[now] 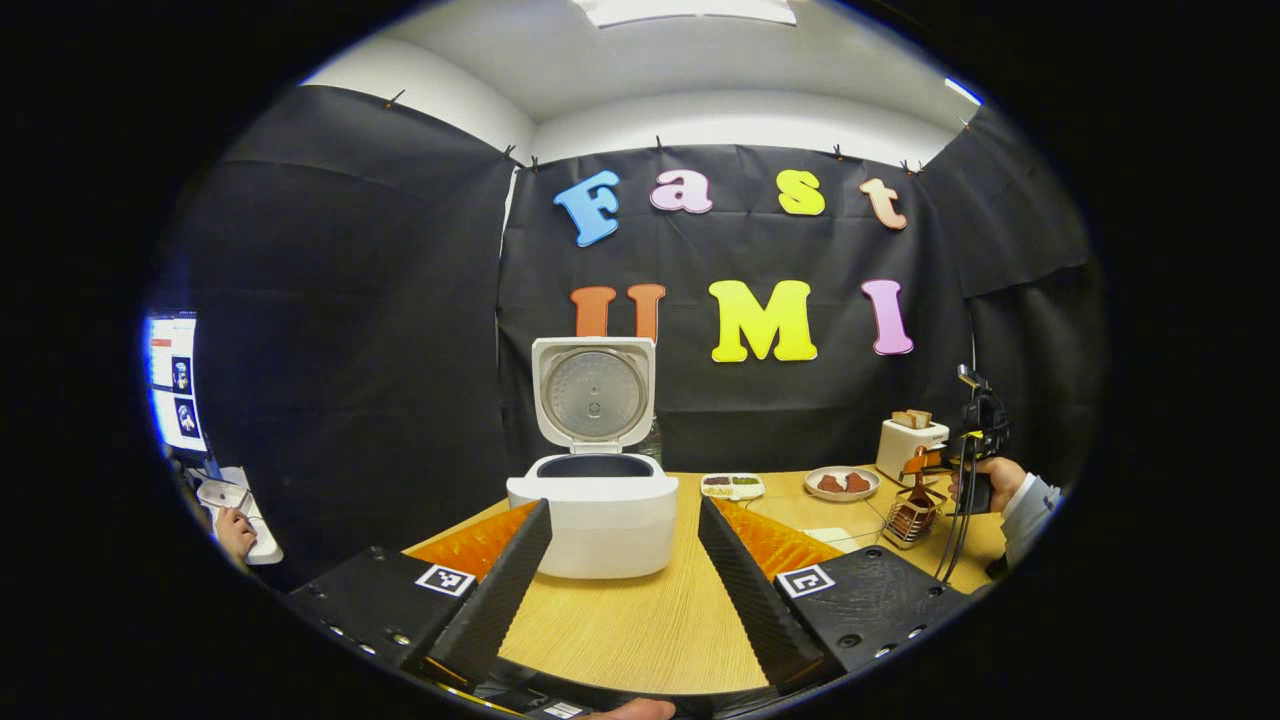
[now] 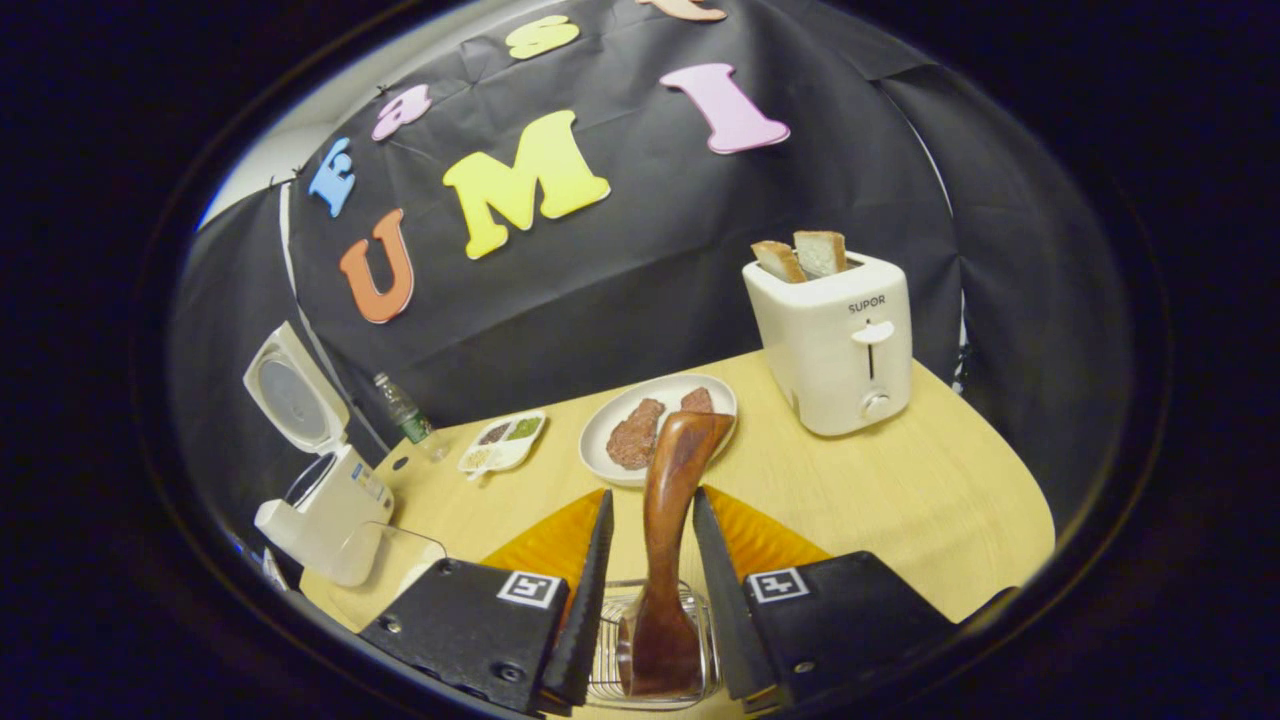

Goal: Close the left gripper, press the button to open the rice cooker; take a wooden spoon from the chopstick holder with the right hand, scoop a spoonful of rice and pour it into the rice cooker, then put the wooden spoon back into the chopstick holder.

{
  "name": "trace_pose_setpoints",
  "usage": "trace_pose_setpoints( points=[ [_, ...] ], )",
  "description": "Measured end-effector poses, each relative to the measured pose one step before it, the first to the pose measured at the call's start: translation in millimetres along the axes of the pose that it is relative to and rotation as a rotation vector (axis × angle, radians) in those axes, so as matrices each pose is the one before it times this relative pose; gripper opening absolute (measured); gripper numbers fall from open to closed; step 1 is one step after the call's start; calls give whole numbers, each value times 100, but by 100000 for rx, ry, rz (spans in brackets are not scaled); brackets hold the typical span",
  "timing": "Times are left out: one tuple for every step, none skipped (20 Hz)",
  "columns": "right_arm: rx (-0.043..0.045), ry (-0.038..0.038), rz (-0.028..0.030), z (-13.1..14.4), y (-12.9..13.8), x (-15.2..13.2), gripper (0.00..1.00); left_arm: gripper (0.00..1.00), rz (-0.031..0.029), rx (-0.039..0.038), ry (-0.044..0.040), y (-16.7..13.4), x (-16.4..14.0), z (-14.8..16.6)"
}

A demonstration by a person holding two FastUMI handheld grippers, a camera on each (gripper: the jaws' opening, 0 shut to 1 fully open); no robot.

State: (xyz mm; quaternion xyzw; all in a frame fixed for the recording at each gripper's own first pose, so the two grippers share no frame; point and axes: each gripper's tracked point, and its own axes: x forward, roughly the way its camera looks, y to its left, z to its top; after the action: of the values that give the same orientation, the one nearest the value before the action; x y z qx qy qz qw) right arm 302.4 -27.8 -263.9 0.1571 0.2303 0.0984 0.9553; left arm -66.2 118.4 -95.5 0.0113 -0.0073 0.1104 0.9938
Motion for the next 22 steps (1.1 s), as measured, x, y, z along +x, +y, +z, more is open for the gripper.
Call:
trace_pose_setpoints(
  points=[
    [-652,-1053,423,442,310,-228,49,94,97,-168,163,114,-194,-42],
    [118,-331,-2067,11,-264,-91,44,94,5,-380,404,59,-129,-228],
    [-231,349,-1031,-188,-176,206,30,94,181,-501,252,163,-164,-36],
    [-1831,1021,-350,-105,-13,355,29,94,314,-496,-20,279,-77,11],
    [-1412,537,-321,49,-58,174,28,94,182,-499,-235,171,-188,69],
    [-576,287,1554,97,492,60,28,94,-188,-290,-210,28,-155,-74],
    [-1569,1330,2070,-31,580,119,28,94,-154,54,-45,78,-209,50],
    [-1204,712,-1398,-81,-235,6,28,94,304,119,46,117,-93,-117],
    [-440,880,-1630,49,-247,63,28,94,338,175,-150,79,-63,1],
    [-685,1073,399,-92,209,-112,28,94,69,165,-449,41,7,209],
    [-1380,865,-913,-31,10,-46,29,94,-70,133,-155,-69,22,8],
    [-1078,758,-1507,7,-149,130,30,94,35,-102,-159,-41,15,4],
    [-923,805,-143,-89,45,150,30,94,-284,-123,-58,-105,57,96],
    [-446,1048,-6,-197,57,193,31,94,-413,-48,204,-152,54,-146],
    [401,862,-357,-153,-169,239,31,94,-254,81,240,-153,-34,-98],
    [869,877,-54,-140,-176,371,31,94,-347,380,192,-49,112,-184],
    [2173,603,1459,-215,112,9,31,94,28,547,166,-13,-29,-40],
    [1887,-921,2780,134,477,53,31,94,392,308,292,68,42,-36],
    [1251,-1222,-916,245,-275,-443,28,94,-65,43,234,26,45,-126],
    [1475,-1360,669,98,30,-358,27,94,-417,-106,164,-151,40,-57],
    [-42,-903,1432,96,409,-330,23,94,-335,-185,101,-74,-105,30],
    [-501,-895,-148,292,45,-583,22,94,-282,-193,-58,-2,-102,0]
  ],
)
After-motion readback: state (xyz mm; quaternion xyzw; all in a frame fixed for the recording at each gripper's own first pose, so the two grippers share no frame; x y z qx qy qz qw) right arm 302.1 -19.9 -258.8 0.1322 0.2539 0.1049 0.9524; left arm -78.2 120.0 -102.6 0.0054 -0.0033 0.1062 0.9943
